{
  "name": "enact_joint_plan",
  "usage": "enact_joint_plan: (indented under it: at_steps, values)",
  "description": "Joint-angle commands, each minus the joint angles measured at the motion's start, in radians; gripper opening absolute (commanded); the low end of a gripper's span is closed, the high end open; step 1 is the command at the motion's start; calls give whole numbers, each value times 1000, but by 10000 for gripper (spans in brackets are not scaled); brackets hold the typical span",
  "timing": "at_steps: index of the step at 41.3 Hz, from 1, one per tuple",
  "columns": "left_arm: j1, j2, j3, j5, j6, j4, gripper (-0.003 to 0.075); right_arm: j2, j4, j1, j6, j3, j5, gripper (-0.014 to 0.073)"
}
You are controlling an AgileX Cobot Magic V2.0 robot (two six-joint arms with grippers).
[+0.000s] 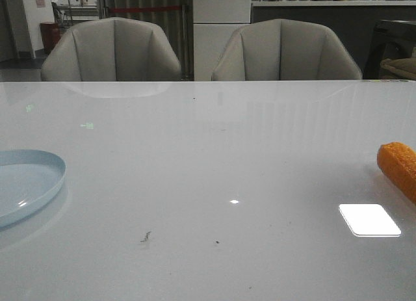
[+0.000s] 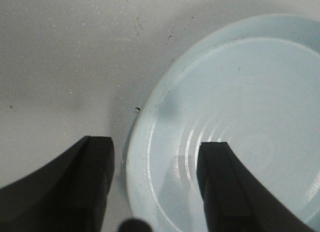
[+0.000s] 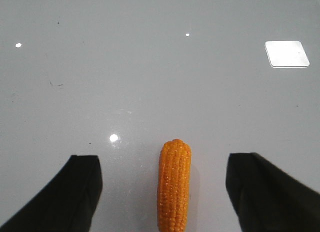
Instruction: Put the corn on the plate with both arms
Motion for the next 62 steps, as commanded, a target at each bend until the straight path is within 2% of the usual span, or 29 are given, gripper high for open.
enact_joint_plan:
  at_steps: [1,5,32,52,55,57,60,61,62]
  values:
    - [1,-27,-30,-21,-5,-20,370,-6,0,-8,-6,-40,-69,615]
    - [1,-13,-30,-39,-5,-14,347,-6,0,-8,-6,-40,-69,615]
    - [1,9,-30,-130,-3,-12,348,-6,0,-8,-6,-40,-69,615]
    - [1,77,-28,-84,-3,-14,344,-6,0,-8,-6,-40,-51,615]
    - [1,79,-28,-84,-3,-14,303,-6,0,-8,-6,-40,-48,615]
    - [1,79,-28,-84,-3,-14,236,-6,0,-8,-6,-40,-48,615]
    - [-1,79,-28,-73,-1,-16,90,-6,0,-8,-6,-40,-48,615]
    - [-3,79,-28,-70,6,-16,79,-6,0,-8,-6,-40,-48,615]
    - [-9,79,-28,-65,13,-18,106,-6,0,-8,-6,-40,-48,615]
